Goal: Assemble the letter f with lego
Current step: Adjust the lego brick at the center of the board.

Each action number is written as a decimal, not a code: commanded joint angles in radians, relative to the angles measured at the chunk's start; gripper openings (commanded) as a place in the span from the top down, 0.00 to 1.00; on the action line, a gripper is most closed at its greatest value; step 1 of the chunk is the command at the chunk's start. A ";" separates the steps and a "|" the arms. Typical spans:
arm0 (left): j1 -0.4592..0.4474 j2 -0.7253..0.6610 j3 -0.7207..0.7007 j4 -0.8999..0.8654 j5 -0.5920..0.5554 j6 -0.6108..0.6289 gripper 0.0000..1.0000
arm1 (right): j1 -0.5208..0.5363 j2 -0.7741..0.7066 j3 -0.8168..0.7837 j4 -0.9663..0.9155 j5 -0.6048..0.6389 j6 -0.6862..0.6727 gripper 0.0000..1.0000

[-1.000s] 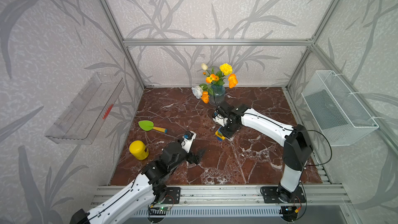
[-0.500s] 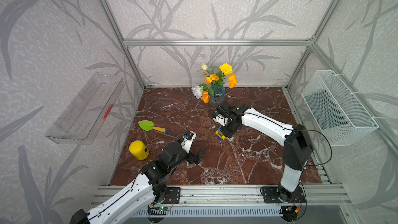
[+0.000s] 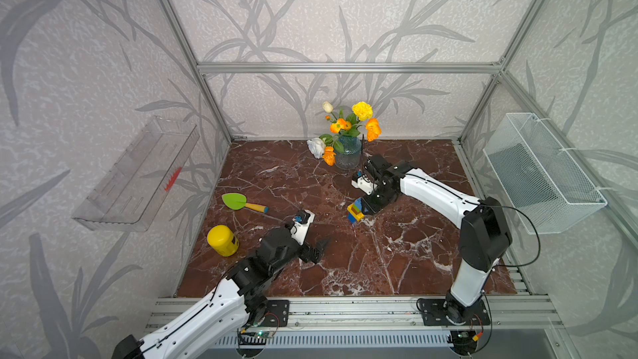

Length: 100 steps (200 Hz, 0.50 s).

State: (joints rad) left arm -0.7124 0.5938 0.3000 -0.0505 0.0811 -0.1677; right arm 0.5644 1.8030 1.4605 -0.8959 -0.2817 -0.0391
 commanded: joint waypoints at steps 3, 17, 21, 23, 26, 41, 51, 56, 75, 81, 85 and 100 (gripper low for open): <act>0.002 -0.003 0.006 0.017 0.008 0.007 0.01 | -0.052 -0.023 -0.057 0.054 -0.164 0.029 0.69; 0.003 -0.003 0.007 0.016 0.007 0.008 0.01 | -0.089 -0.026 -0.086 0.087 -0.233 0.042 0.69; 0.004 -0.002 0.006 0.016 0.009 0.008 0.01 | -0.100 -0.025 -0.094 0.095 -0.253 0.047 0.69; 0.003 -0.002 0.005 0.017 0.007 0.008 0.01 | -0.104 -0.026 -0.097 0.101 -0.261 0.049 0.69; 0.002 -0.003 0.006 0.017 0.009 0.008 0.01 | -0.112 -0.025 -0.102 0.105 -0.274 0.051 0.69; 0.003 -0.003 0.006 0.016 0.009 0.008 0.01 | -0.140 -0.020 -0.119 0.122 -0.323 0.057 0.69; 0.003 -0.005 0.006 0.017 0.008 0.008 0.01 | -0.148 -0.015 -0.124 0.126 -0.336 0.057 0.68; 0.003 -0.004 0.006 0.017 0.007 0.007 0.01 | -0.151 -0.010 -0.127 0.127 -0.343 0.058 0.68; 0.003 -0.004 0.006 0.016 0.008 0.008 0.01 | -0.159 0.004 -0.131 0.132 -0.364 0.060 0.67; 0.003 -0.004 0.006 0.015 0.008 0.008 0.01 | -0.163 0.009 -0.134 0.136 -0.377 0.062 0.67; 0.004 -0.003 0.005 0.017 0.008 0.009 0.01 | -0.166 0.014 -0.136 0.140 -0.384 0.064 0.67; 0.003 -0.004 0.007 0.017 0.008 0.008 0.01 | -0.178 0.030 -0.144 0.156 -0.424 0.073 0.66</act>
State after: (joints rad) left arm -0.7124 0.5938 0.3000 -0.0505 0.0811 -0.1677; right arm 0.4007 1.8065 1.3304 -0.7692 -0.6132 0.0162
